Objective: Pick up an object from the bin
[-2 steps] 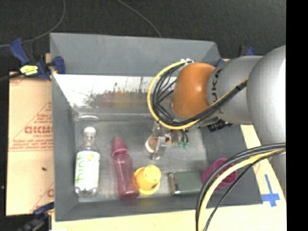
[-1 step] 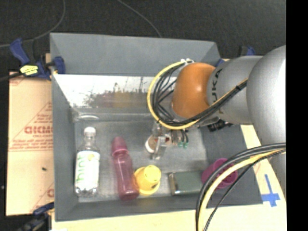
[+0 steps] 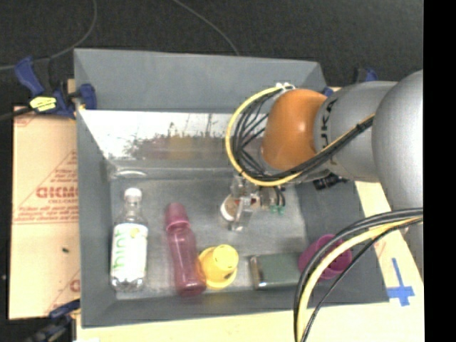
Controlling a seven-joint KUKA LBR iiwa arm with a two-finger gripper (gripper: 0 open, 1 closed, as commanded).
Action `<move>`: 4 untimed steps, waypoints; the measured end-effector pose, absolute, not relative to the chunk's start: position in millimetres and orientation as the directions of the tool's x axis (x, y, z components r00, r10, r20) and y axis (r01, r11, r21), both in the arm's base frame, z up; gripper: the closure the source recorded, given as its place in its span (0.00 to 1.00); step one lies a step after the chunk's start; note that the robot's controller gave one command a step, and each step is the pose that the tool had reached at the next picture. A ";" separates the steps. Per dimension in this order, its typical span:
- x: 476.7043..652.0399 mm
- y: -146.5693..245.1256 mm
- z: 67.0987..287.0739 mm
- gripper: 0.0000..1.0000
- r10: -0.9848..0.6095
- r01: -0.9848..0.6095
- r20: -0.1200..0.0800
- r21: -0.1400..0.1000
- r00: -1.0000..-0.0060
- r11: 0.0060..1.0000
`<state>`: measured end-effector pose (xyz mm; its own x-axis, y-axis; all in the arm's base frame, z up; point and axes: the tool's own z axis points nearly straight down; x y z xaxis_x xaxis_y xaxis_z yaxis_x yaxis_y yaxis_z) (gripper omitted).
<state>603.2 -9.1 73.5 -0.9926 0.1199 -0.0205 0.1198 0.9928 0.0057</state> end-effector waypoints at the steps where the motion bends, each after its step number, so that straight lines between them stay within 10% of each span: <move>1: 610.2 -12.0 73.7 1.00 0.122 0.122 -0.020 0.005 -0.992 0.993; 2: 598.1 -21.0 145.5 1.00 0.108 0.108 -0.017 0.003 -0.994 0.994; 4: 604.9 -28.7 158.1 1.00 0.102 0.102 -0.020 0.004 -0.995 0.995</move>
Offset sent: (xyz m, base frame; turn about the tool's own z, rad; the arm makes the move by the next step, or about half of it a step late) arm -0.0072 -0.0133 0.0962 -0.0176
